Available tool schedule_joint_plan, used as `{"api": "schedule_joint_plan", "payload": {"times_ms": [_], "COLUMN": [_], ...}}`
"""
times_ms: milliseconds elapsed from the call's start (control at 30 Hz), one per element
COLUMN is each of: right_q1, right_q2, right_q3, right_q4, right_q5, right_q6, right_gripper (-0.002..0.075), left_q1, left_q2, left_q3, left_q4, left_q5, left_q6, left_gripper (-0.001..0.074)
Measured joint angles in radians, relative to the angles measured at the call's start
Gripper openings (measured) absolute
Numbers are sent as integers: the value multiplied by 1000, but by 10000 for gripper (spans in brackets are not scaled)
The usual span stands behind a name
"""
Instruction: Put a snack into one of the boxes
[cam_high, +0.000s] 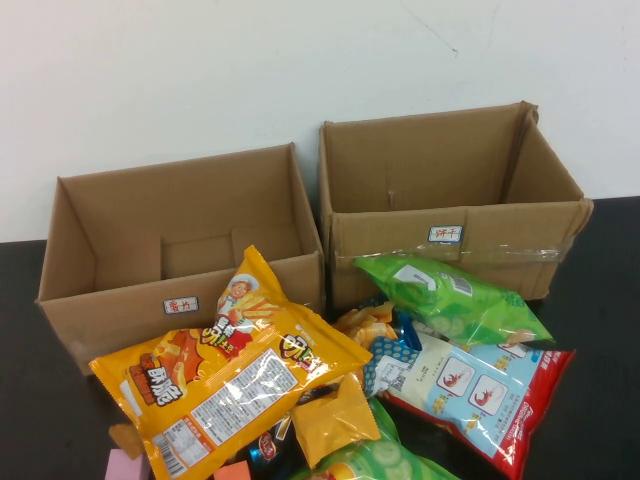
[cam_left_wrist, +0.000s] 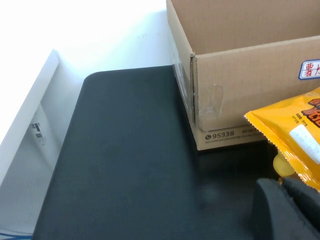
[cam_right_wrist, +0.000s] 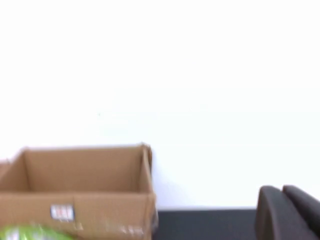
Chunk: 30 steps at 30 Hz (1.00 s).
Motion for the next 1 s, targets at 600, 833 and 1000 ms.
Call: {"api": "schedule_joint_plan", "payload": {"times_ms": [600, 833, 1000], "right_q1": [75, 259, 369], "right_q2": [842, 1112, 1284], "right_q3": [-444, -523, -557], "right_q4": [506, 405, 337], "right_q5": [347, 301, 203], "right_q6": [-936, -979, -985], "right_gripper": [2, 334, 645], "left_q1": [0, 0, 0], "left_q2": [0, 0, 0], "left_q3": [0, 0, 0], "left_q4": [0, 0, 0], "left_q5": [0, 0, 0], "left_q6": [0, 0, 0], "left_gripper": [-3, -3, -2]}}
